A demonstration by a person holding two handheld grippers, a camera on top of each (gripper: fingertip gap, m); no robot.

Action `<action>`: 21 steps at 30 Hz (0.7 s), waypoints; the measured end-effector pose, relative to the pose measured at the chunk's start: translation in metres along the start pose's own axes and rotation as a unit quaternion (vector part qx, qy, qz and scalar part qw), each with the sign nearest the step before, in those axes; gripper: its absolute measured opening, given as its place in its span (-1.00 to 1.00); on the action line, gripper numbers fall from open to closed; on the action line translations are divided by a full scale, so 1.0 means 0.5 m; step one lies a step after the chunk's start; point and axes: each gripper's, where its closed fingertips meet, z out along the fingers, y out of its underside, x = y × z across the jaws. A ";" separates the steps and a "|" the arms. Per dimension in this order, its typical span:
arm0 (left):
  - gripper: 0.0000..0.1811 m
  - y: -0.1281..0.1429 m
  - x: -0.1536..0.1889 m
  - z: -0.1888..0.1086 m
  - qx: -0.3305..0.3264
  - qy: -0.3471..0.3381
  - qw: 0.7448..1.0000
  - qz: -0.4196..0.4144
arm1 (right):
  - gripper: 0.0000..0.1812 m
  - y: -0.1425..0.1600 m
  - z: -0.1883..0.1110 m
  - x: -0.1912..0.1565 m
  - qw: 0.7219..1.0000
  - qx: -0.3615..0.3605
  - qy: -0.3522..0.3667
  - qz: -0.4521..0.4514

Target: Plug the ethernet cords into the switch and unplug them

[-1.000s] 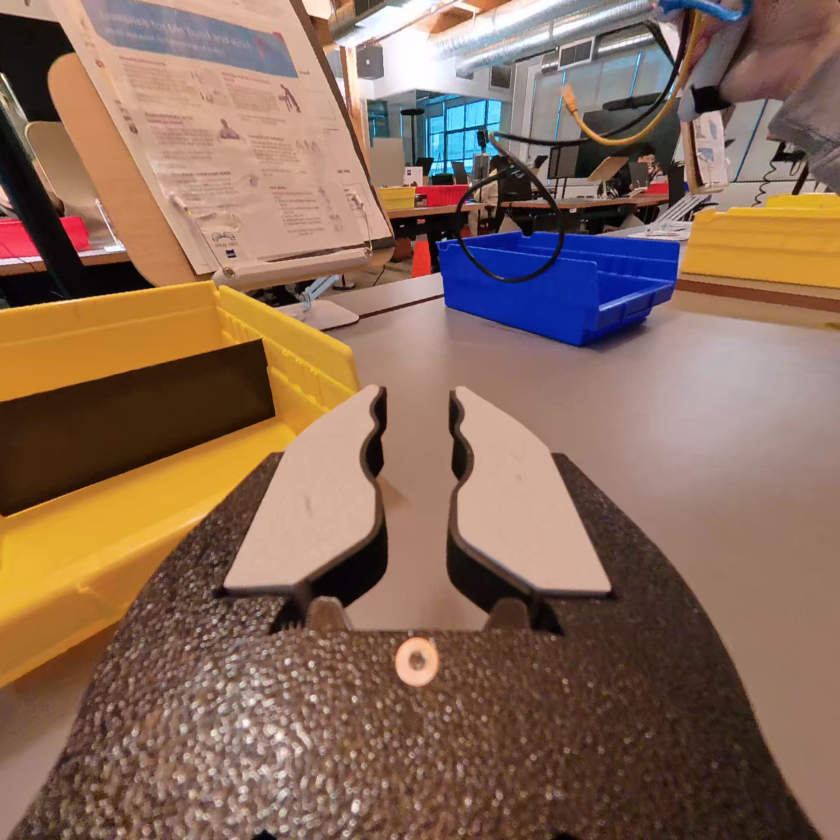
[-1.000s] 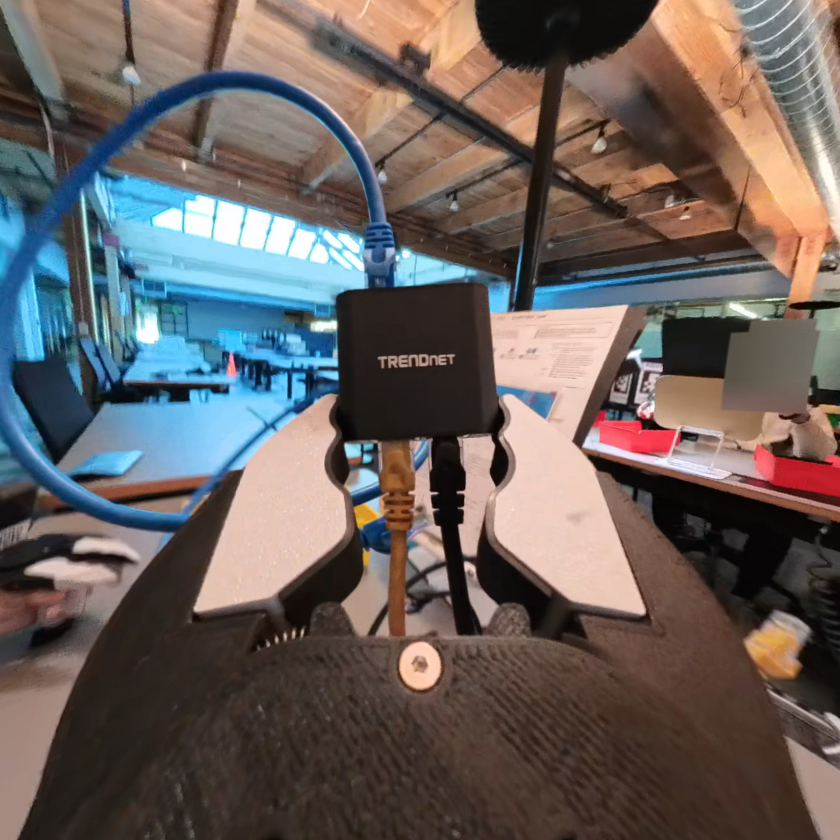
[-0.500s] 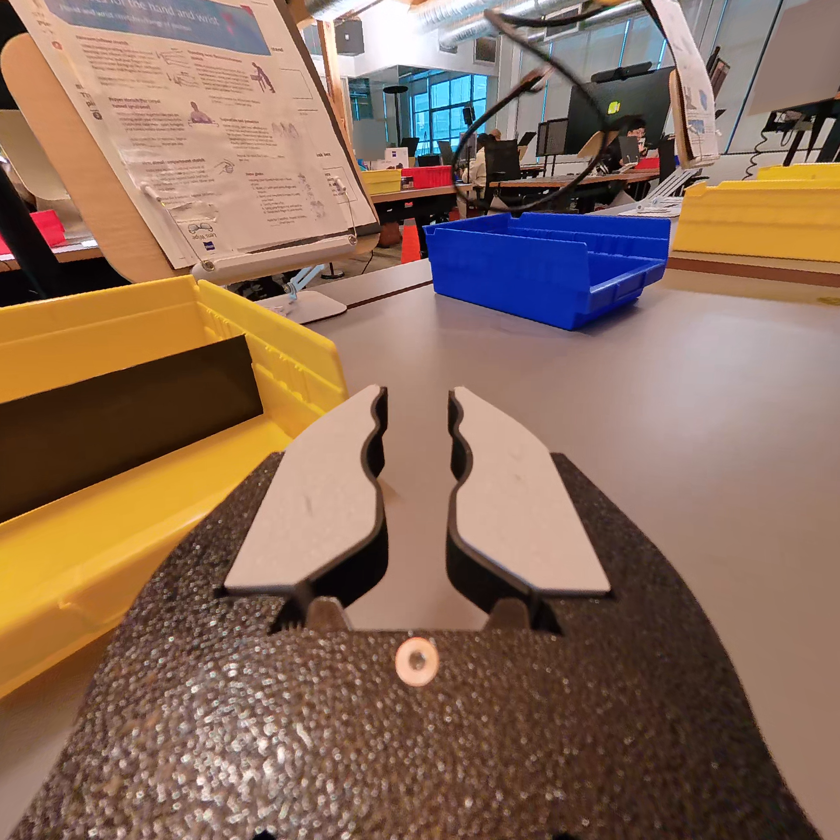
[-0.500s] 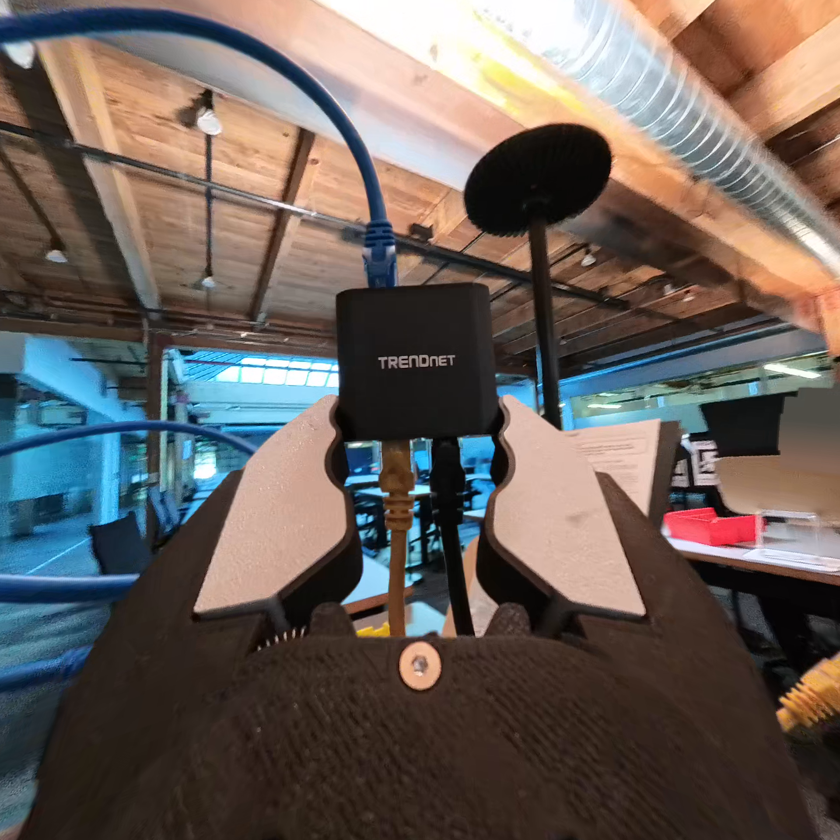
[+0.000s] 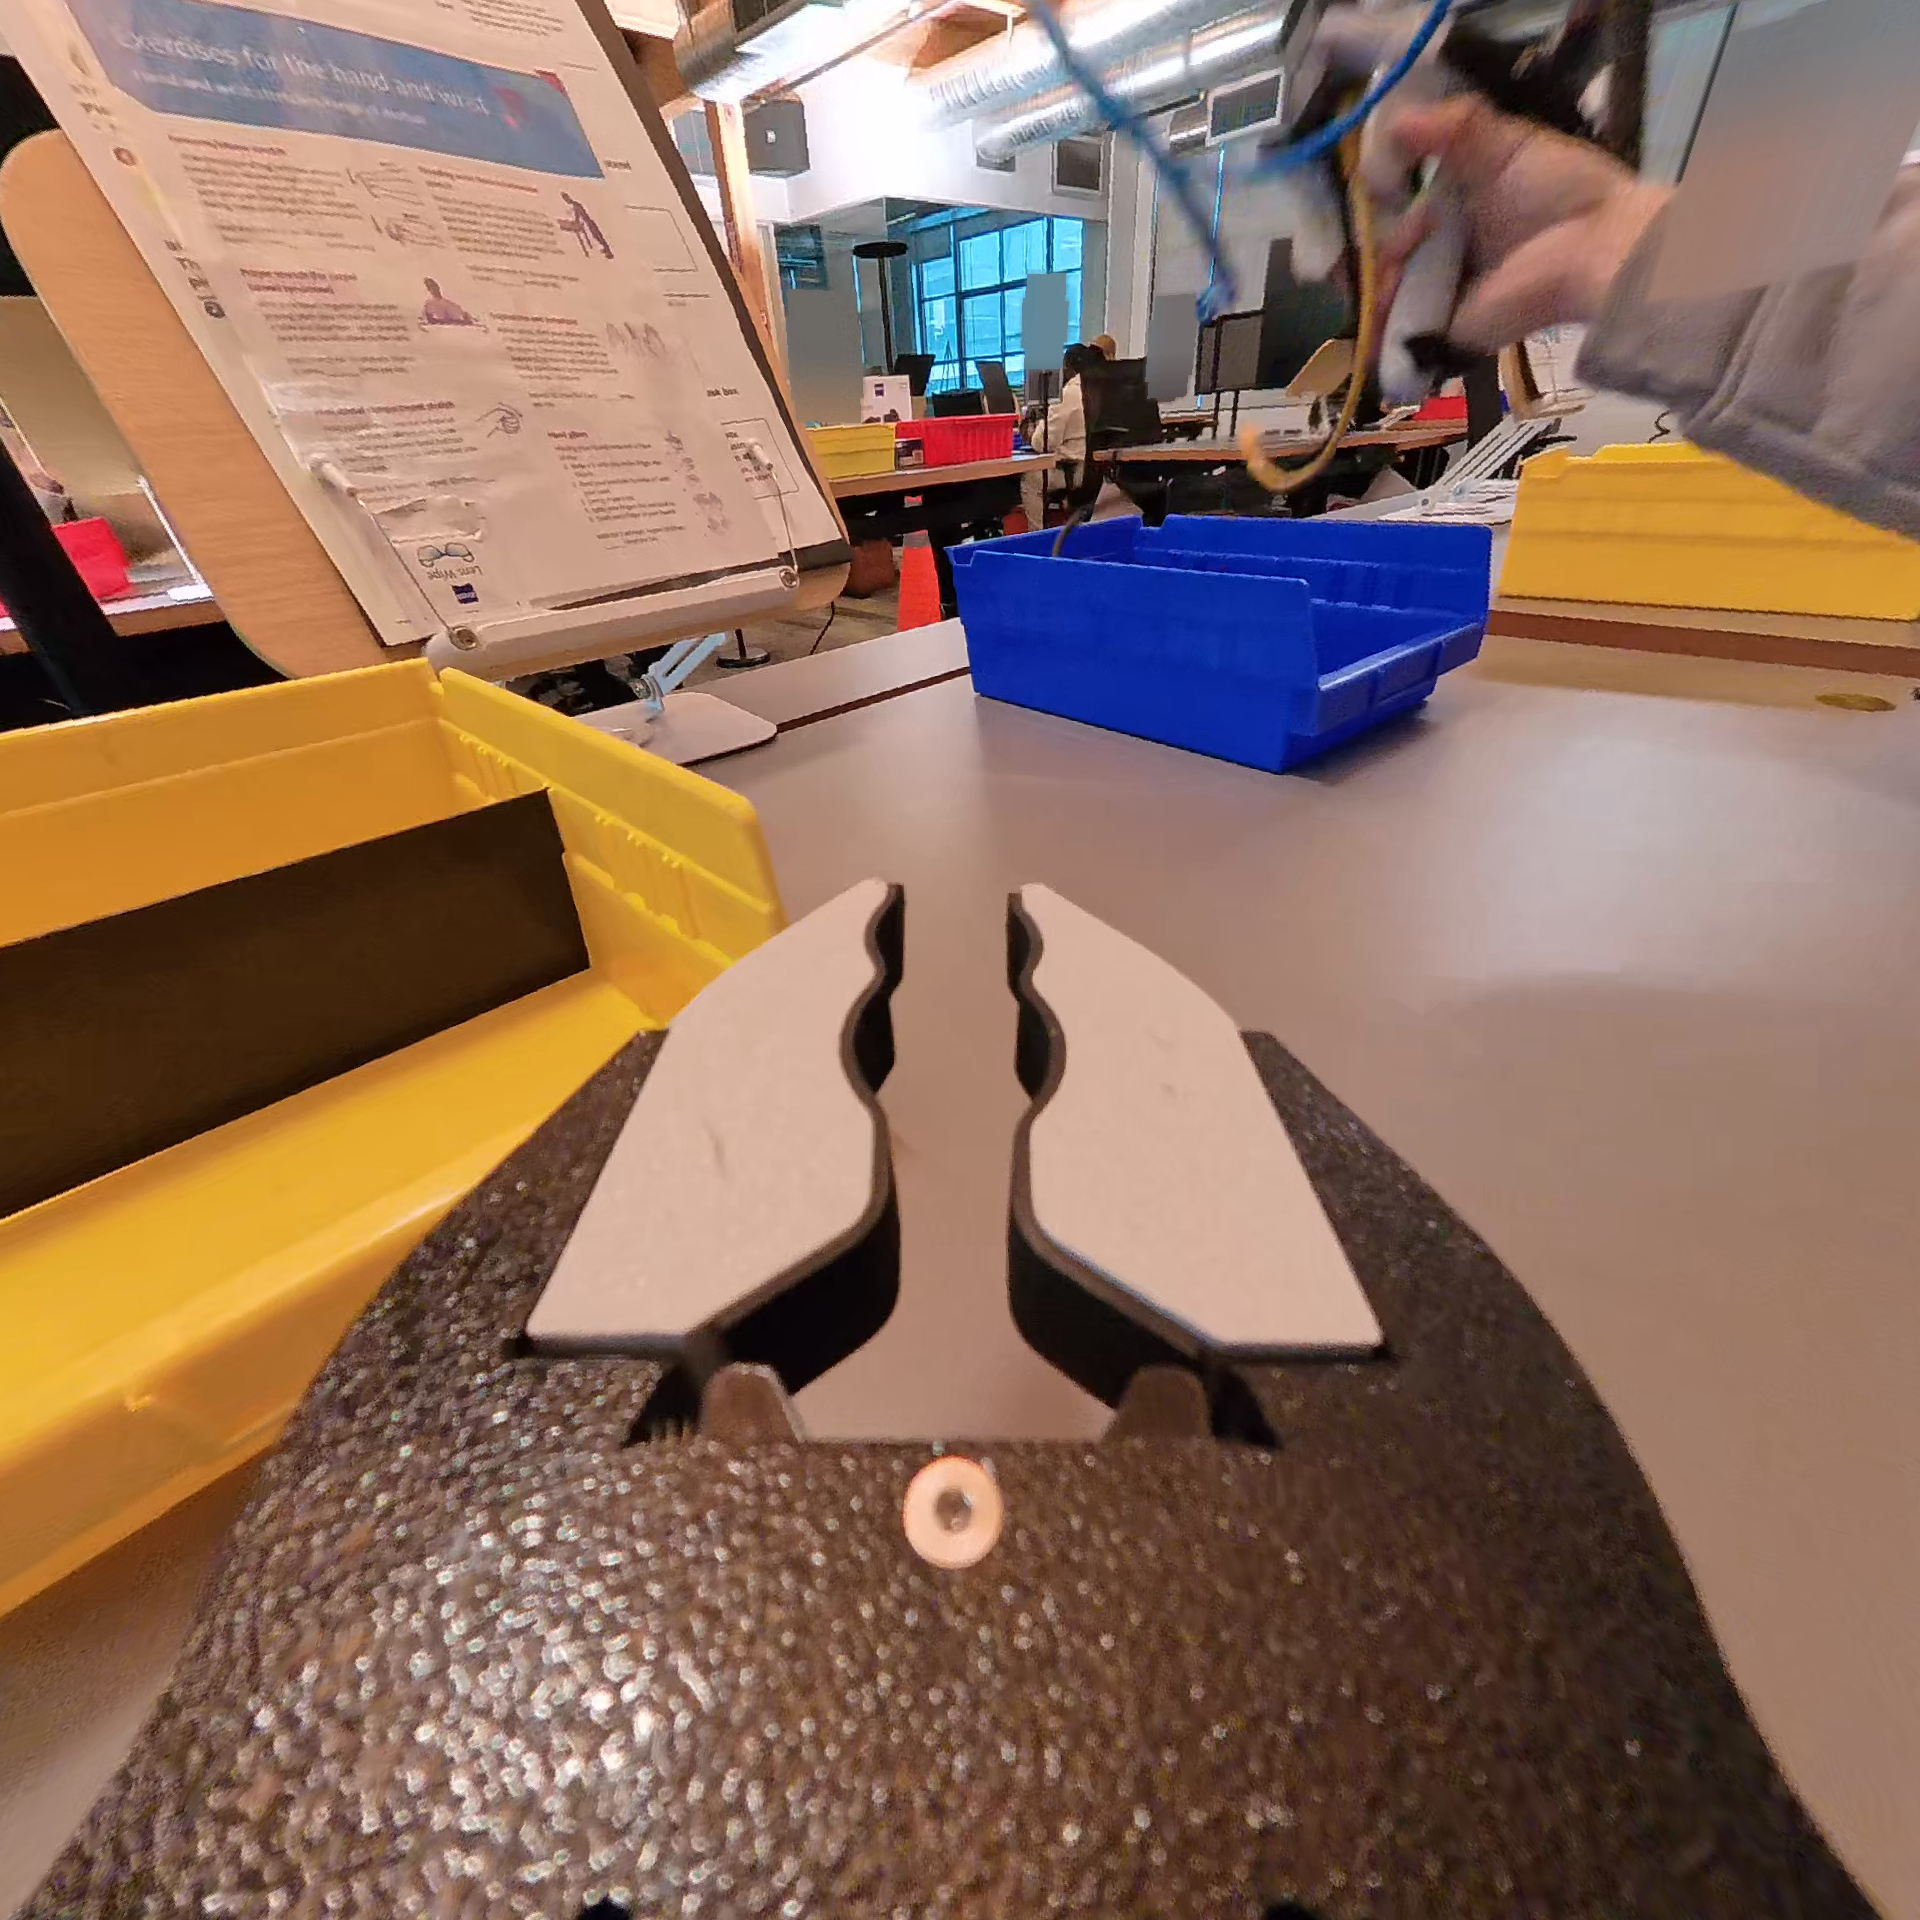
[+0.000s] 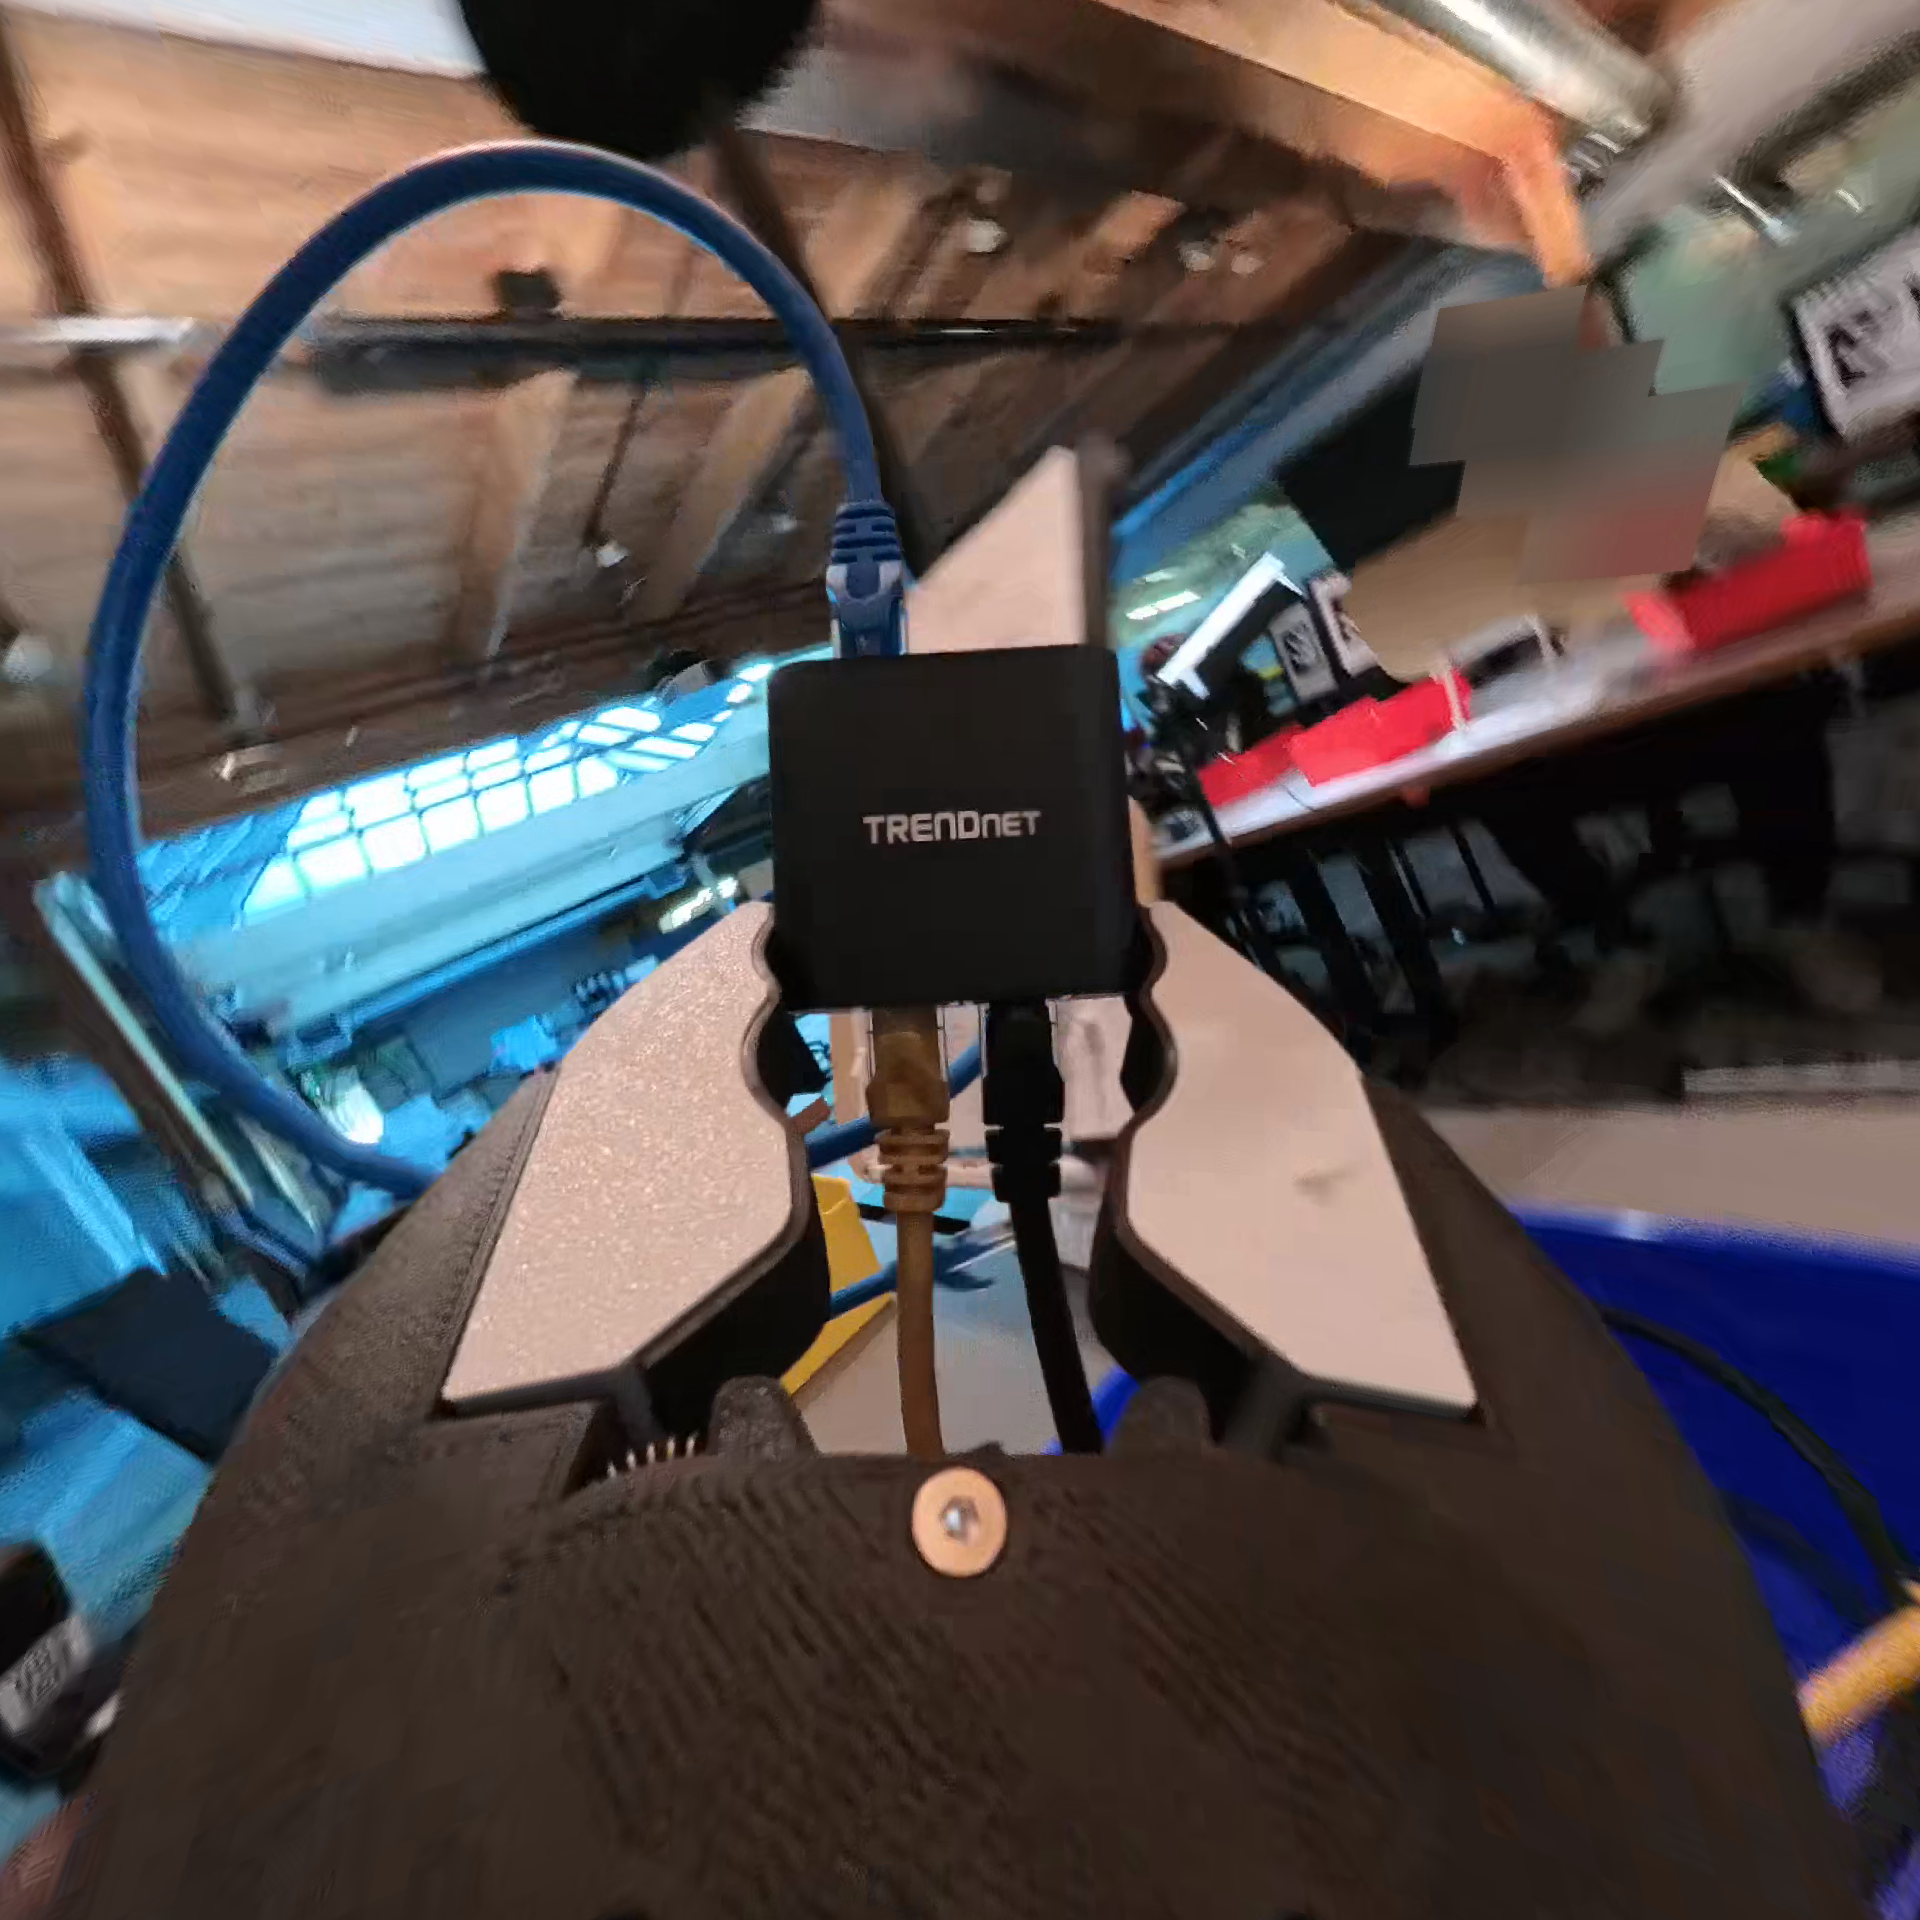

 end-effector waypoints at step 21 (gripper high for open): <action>-0.80 0.001 0.021 0.000 -0.001 0.000 0.999 0.050 | -0.15 0.309 -0.137 0.183 0.822 -0.364 0.344 -0.271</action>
